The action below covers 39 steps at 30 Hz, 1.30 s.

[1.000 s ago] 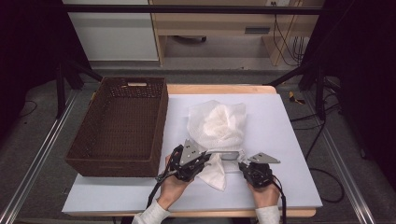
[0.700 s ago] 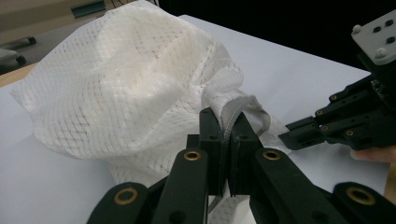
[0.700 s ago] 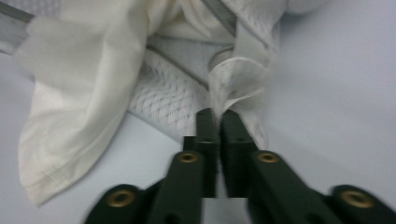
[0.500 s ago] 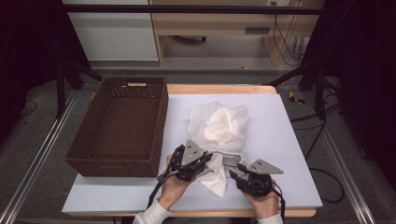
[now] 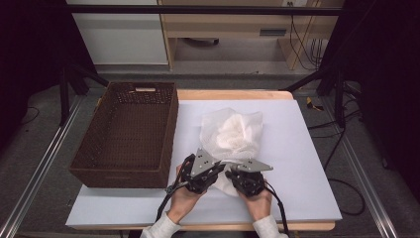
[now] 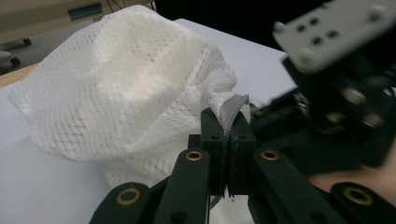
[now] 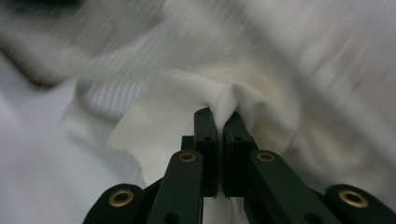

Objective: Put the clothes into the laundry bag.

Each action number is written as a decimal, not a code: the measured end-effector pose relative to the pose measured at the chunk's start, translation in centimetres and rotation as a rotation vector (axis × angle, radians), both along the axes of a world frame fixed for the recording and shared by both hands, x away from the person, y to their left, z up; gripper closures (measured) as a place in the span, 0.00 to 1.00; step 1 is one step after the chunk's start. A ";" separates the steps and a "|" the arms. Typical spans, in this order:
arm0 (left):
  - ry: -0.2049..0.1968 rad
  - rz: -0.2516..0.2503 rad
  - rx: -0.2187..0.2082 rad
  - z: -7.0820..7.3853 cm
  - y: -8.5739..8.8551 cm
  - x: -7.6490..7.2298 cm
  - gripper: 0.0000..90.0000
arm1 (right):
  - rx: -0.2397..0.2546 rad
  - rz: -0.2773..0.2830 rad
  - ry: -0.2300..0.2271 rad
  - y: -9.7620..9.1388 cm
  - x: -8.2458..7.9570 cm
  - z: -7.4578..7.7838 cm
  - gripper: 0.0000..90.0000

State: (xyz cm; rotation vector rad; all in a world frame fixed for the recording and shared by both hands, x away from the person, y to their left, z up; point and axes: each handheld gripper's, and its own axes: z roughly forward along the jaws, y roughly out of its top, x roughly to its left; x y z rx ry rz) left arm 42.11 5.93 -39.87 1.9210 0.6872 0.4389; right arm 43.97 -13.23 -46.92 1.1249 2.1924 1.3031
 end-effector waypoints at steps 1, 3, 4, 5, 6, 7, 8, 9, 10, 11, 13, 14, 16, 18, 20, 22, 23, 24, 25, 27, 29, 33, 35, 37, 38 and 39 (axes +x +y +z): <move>-0.005 0.000 -0.001 0.1 0.1 -0.1 0.97 | 0.017 -0.021 -0.023 0.2 0.7 0.2 0.97; -0.008 0.000 0.007 0.3 0.2 -0.2 0.97 | 0.051 -0.072 -0.054 0.4 2.0 0.2 0.97; -0.005 -0.002 0.004 0.4 0.2 -0.2 0.97 | 0.062 -0.100 -0.065 0.6 2.6 0.1 0.97; -0.002 -0.004 0.004 0.4 0.3 -0.2 0.97 | 0.057 -0.122 -0.078 0.6 2.9 0.0 0.97; 0.003 -0.010 0.006 0.3 0.2 -0.2 0.97 | 0.044 -0.155 -0.102 0.8 3.2 -0.1 0.97; 0.003 -0.015 0.017 0.2 0.2 -0.3 0.97 | 0.038 -0.179 -0.115 0.8 3.4 -0.2 0.97; 0.003 -0.015 0.022 0.1 0.1 -0.4 0.97 | 0.034 -0.206 -0.132 0.9 3.6 -0.3 0.97; 0.008 -0.016 0.032 -0.1 -0.1 -0.4 0.97 | 0.026 -0.237 -0.148 1.0 3.9 -0.5 0.97; 0.008 -0.019 0.038 -0.3 -0.2 -0.5 0.97 | 0.030 -0.264 -0.148 1.0 4.1 -0.6 0.97; 0.009 -0.020 0.038 -0.4 -0.2 -0.5 0.97 | 0.040 -0.292 -0.141 0.9 4.4 -0.7 0.97; 0.018 -0.019 0.032 -0.6 -0.2 -0.4 0.97 | 0.032 -0.353 -0.142 0.6 5.0 -1.3 0.97; 0.020 -0.018 0.035 -0.7 -0.2 -0.3 0.97 | 0.012 -0.375 -0.120 0.5 5.4 -1.6 0.97; 0.026 -0.019 0.020 -0.8 -0.1 0.0 0.97 | 0.000 -0.376 -0.112 0.6 5.6 -1.5 0.96; 0.025 -0.013 0.022 -0.8 -0.1 0.2 0.97 | -0.009 -0.331 -0.099 0.6 5.6 -1.5 0.89; 0.036 -0.009 0.020 -1.0 -0.1 0.5 0.97 | 0.004 -0.268 -0.081 0.2 5.4 -1.4 0.74; 0.043 -0.005 0.022 -1.3 -0.3 0.8 0.97 | 0.016 -0.212 -0.071 -0.3 4.7 -1.1 0.60; 0.045 -0.005 0.023 -1.4 -0.4 0.9 0.97 | 0.022 -0.191 -0.066 -0.6 4.1 -1.0 0.50; 0.046 -0.006 0.027 -1.6 -0.5 0.9 0.97 | 0.027 -0.176 -0.055 -0.7 3.7 -0.9 0.45; 0.044 -0.002 0.032 -1.7 -0.6 0.9 0.97 | 0.005 -0.168 -0.049 -0.9 3.3 -0.8 0.39; 0.042 -0.001 0.029 -1.7 -0.6 1.0 0.97 | -0.060 -0.155 -0.048 -1.2 2.2 -0.6 0.35; 0.038 0.000 0.025 -1.6 -0.6 1.0 0.97 | -0.100 -0.152 -0.046 -1.7 1.3 -0.7 0.40; 0.034 0.000 0.027 -1.6 -0.7 0.9 0.97 | -0.054 -0.131 0.028 -2.0 1.6 -1.3 0.72; 0.034 -0.002 0.029 -1.5 -0.7 0.8 0.97 | -0.081 -0.130 0.061 -1.7 2.3 -1.7 0.95; 0.033 -0.004 0.024 -1.4 -0.6 0.6 0.97 | -0.061 -0.137 0.064 -1.4 2.7 -1.7 0.98; 0.033 -0.006 0.023 -1.4 -0.5 0.6 0.97 | -0.061 -0.132 0.045 -1.1 2.9 -1.5 0.98; 0.033 -0.009 0.020 -1.3 -0.5 0.5 0.97 | -0.053 -0.129 0.030 -0.9 3.0 -1.3 0.98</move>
